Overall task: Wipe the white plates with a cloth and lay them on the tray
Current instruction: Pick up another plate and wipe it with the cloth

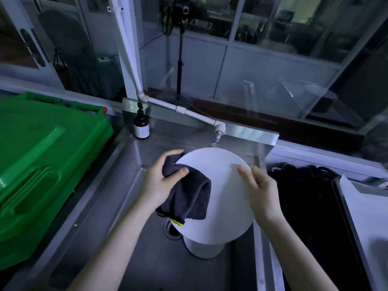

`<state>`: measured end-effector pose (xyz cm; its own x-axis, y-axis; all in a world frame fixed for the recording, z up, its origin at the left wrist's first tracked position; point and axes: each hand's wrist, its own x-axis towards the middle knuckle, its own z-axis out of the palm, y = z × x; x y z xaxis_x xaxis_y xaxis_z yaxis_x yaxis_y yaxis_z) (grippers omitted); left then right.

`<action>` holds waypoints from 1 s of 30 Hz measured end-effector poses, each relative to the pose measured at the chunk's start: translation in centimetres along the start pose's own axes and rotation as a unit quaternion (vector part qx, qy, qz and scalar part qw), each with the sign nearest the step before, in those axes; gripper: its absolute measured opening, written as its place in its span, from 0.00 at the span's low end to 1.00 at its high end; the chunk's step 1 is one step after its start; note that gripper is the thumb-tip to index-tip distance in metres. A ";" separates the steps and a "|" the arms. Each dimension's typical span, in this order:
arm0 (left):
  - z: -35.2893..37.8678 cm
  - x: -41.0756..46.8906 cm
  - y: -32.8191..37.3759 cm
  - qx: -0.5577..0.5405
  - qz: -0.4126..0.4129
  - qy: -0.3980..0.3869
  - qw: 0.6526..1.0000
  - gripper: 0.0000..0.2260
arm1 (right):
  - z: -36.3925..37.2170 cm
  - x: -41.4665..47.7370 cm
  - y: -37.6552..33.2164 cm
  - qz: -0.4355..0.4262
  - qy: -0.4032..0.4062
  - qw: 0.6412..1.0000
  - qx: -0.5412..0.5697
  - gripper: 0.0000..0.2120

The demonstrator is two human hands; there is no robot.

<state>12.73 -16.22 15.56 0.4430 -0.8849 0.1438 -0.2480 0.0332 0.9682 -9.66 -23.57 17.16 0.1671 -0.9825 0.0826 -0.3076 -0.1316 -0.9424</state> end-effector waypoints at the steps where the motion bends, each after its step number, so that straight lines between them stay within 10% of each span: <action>1: -0.2 0.3 0.0 0.028 0.008 -0.036 0.999 0.19 | 0.0 0.0 -0.1 -0.024 -0.023 0.999 -0.036 0.21; 6: 0.0 0.8 1.0 0.125 0.093 -0.214 0.964 0.22 | 0.5 0.2 -2.6 -0.117 -0.169 0.965 -0.165 0.12; 15: 3.2 -1.7 -1.7 -0.127 -0.054 0.133 0.982 0.11 | 2.5 -0.3 -1.8 0.068 0.166 0.971 0.156 0.19; 24: -0.8 0.9 0.4 0.047 0.076 -0.061 0.994 0.29 | -1.1 2.7 -4.5 -0.105 -0.194 0.967 -0.128 0.04; 30: -0.7 1.4 1.1 0.068 0.131 -0.174 0.974 0.26 | 0.6 2.1 -4.6 -0.199 -0.193 0.946 -0.170 0.10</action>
<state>13.65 -17.10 16.96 0.0366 -0.9587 0.2819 -0.4357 0.2386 0.8679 -7.37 -24.91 21.46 0.6427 -0.7334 0.2212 -0.4215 -0.5797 -0.6973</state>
